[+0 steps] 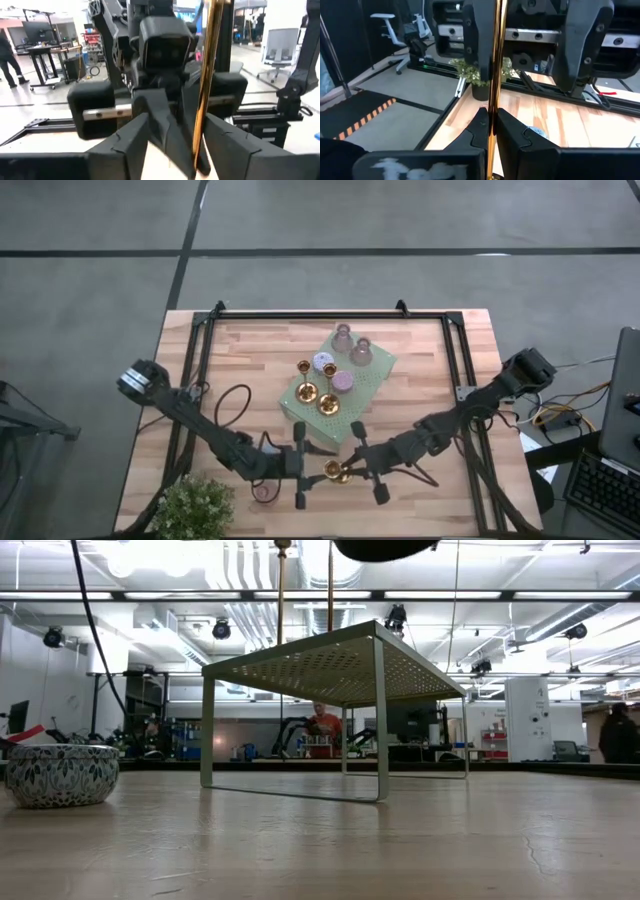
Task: Pick & Place candle stick holders
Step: Put the gold candle holder aligned with the other gold candle holders on the shelf
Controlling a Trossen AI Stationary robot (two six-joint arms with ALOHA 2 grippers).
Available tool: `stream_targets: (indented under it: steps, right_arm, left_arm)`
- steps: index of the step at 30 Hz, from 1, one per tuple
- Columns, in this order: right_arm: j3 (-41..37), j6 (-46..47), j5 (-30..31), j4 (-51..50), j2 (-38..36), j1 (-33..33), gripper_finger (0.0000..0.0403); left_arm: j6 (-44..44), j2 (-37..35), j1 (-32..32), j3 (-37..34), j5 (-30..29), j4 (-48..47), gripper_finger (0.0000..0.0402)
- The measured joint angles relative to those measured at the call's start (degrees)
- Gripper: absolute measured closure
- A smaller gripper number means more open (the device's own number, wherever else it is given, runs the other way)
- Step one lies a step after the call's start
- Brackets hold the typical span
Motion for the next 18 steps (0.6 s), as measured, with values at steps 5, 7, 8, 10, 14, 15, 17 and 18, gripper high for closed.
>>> stream_targets:
  steps: [5, 7, 8, 10, 14, 15, 17, 18]
  right_arm:
    - [-0.06, 0.41, -0.06, -3.84, -2.61, 0.47, 0.0392]
    - [-0.53, 0.42, -0.06, -4.22, -3.70, 1.09, 0.0392]
    - [-0.80, 0.42, -0.03, -4.43, -4.12, 1.32, 0.0392]
    - [-1.04, 0.29, 1.16, -4.46, -4.72, 1.80, 0.0392]
    - [-2.11, -1.06, 6.73, -5.23, -6.39, 2.51, 0.0392]
    - [-2.59, -1.10, 7.59, -5.23, -6.91, 2.51, 0.0392]
    - [-3.75, -1.09, 8.93, -4.66, -7.86, 2.43, 0.0392]
    - [-4.52, -1.22, 10.18, -3.88, -8.31, 2.32, 0.0392]
  left_arm:
    - [-0.57, -2.87, 0.02, -0.02, -0.25, -8.36, 0.0200]
    - [-1.66, -3.94, 0.02, -0.04, -0.20, -10.35, 0.0200]
    - [-1.91, -4.28, 0.02, -0.04, -0.22, -10.57, 0.0200]
    - [-2.01, -4.86, 0.00, -0.04, -0.08, -11.74, 0.0200]
    - [-2.94, -5.23, -0.01, -0.04, -0.64, -14.27, 0.0200]
    - [-3.11, -5.26, -0.02, -0.04, -1.02, -14.28, 0.0200]
    - [-3.25, -5.39, -0.04, -0.04, -1.36, -14.42, 0.0200]
    - [-3.08, -5.41, -0.11, -0.04, -1.36, -14.45, 0.0200]
